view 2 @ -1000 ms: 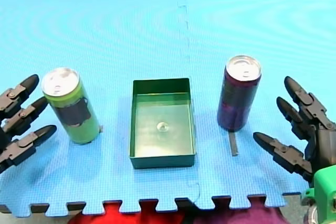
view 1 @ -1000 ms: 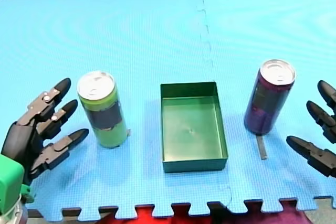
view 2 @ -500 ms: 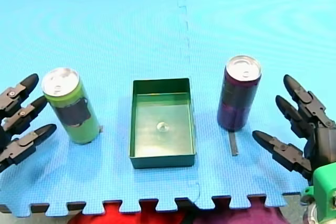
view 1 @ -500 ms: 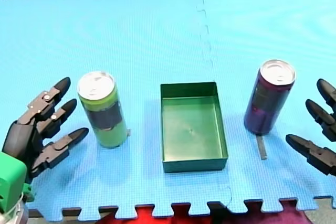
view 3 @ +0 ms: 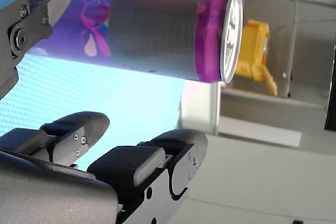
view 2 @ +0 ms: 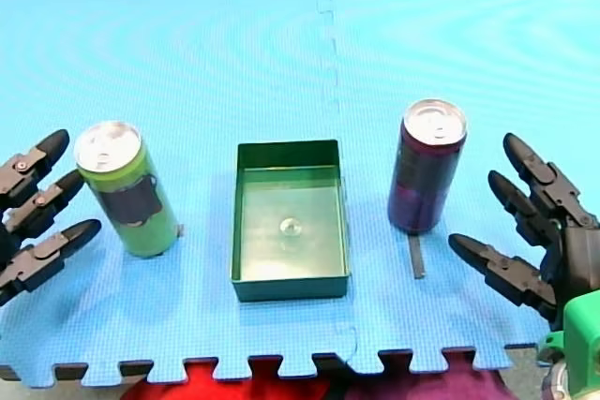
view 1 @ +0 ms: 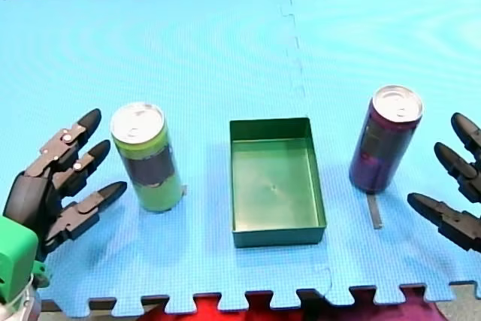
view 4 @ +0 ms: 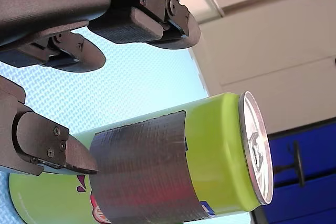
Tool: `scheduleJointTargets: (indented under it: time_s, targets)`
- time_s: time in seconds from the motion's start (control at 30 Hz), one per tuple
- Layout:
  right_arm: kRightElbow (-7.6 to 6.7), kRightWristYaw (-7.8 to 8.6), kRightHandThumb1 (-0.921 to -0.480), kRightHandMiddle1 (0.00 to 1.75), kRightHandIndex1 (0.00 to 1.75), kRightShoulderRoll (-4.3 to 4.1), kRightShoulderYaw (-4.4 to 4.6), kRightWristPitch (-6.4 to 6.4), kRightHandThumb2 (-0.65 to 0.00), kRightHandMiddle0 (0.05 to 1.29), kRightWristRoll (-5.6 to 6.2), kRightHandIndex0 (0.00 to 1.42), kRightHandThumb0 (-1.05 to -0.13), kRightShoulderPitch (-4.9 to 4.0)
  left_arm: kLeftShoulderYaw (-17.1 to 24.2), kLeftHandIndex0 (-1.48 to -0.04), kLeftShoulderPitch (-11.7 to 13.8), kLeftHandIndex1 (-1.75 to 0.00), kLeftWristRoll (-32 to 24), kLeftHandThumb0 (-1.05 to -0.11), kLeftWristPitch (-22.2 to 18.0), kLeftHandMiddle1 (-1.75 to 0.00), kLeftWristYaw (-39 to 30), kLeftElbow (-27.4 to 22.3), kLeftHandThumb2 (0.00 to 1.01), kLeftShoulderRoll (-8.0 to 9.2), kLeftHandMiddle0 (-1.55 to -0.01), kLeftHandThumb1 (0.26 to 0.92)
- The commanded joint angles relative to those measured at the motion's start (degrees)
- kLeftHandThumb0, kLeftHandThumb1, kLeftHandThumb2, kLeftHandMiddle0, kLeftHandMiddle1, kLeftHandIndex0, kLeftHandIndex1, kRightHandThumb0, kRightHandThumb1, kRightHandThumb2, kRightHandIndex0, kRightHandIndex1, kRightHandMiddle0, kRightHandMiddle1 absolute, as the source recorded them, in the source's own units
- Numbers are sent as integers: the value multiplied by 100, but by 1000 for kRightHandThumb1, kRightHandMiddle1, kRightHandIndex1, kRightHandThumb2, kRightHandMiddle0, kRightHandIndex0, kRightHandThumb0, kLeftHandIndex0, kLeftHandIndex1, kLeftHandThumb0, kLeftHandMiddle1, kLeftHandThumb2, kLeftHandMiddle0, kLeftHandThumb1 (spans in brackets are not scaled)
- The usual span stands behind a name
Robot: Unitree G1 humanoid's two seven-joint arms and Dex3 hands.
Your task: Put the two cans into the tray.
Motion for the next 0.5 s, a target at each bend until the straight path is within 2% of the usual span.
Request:
scheduleJointTargets:
  time_s: [0.0,0.27,0.4,0.47]
  targets:
    - [17,-5,-601,0,0,-33,-12,-33,0,522,0,600,-682,-21,11,-386,-17,-3,-13,-1048,2,0,2,-13,2,20,-463,842]
    - [71,208,-595,0,0,-47,-20,44,0,516,143,593,-664,-72,10,-387,-28,-3,-10,-1048,26,0,10,-19,2,19,-461,842]
    - [75,205,-592,0,0,-55,-20,117,0,514,119,591,-650,-100,11,-389,-40,-3,-11,-1048,44,0,12,-1,1,15,-461,842]
    - [104,182,-592,0,0,-56,-16,154,0,513,95,591,-645,-144,9,-390,-41,-3,-3,-1048,47,0,17,-2,1,18,-462,841]
